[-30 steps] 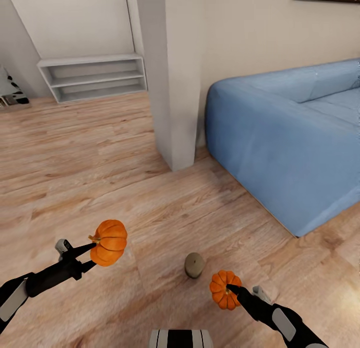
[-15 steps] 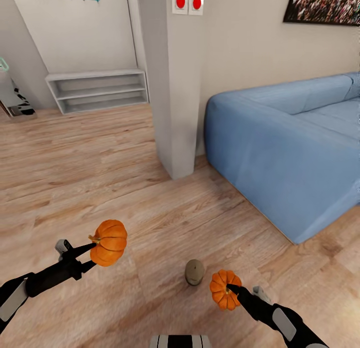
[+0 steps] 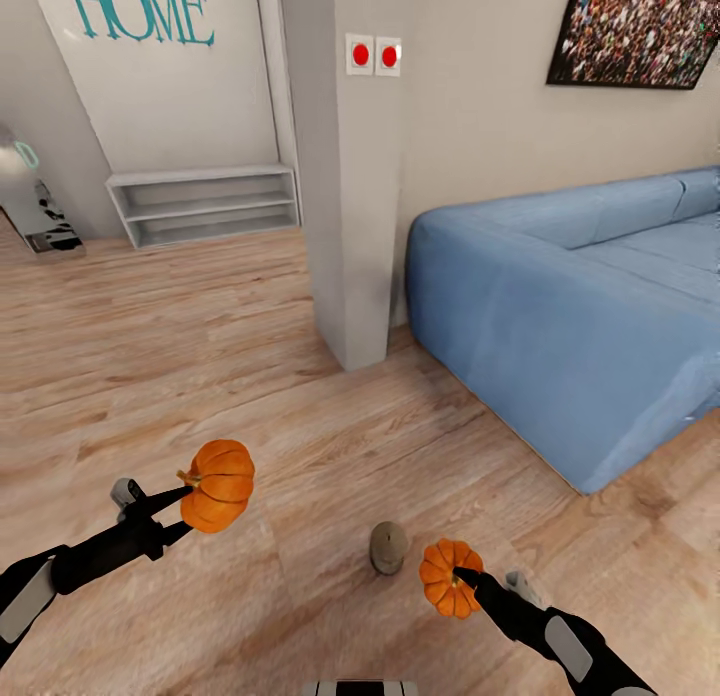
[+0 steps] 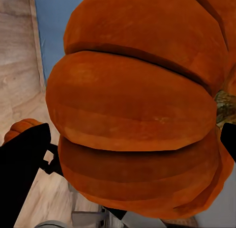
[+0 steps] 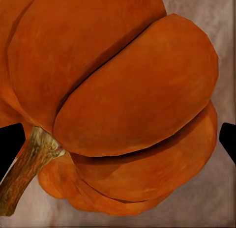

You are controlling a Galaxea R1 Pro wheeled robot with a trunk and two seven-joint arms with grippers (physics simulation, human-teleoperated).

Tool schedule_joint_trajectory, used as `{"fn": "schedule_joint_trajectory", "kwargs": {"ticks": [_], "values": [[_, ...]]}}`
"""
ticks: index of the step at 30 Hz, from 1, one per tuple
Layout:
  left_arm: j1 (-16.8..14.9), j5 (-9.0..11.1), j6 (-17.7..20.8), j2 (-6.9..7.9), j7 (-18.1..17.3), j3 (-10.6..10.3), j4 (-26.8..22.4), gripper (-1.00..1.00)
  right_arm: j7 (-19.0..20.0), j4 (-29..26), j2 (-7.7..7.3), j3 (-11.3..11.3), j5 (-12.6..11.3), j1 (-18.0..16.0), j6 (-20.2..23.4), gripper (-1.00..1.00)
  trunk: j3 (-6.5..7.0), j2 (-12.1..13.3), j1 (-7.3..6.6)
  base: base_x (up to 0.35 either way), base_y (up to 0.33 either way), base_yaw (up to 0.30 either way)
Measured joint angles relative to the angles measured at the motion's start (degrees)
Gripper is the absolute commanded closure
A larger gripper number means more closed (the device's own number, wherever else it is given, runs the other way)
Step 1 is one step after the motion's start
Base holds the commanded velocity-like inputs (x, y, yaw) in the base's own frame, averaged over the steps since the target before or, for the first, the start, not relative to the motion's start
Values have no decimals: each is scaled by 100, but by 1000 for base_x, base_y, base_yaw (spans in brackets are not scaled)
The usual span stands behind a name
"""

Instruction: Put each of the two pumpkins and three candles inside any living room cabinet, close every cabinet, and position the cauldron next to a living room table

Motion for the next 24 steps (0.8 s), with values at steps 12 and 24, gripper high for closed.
{"fn": "schedule_joint_trajectory", "kwargs": {"ticks": [12, 24], "values": [[-1, -8, -3, 0, 0, -3, 2, 100, 0, 0, -1, -3, 8, 1, 29, 100, 301, 16, -31, -219, 0, -232], [0, -22, -10, 0, 9, -6, 3, 100, -1, 2, -1, 0, 21, 2, 22, 100, 608, 32, -62, -220, 0, -261]]}}
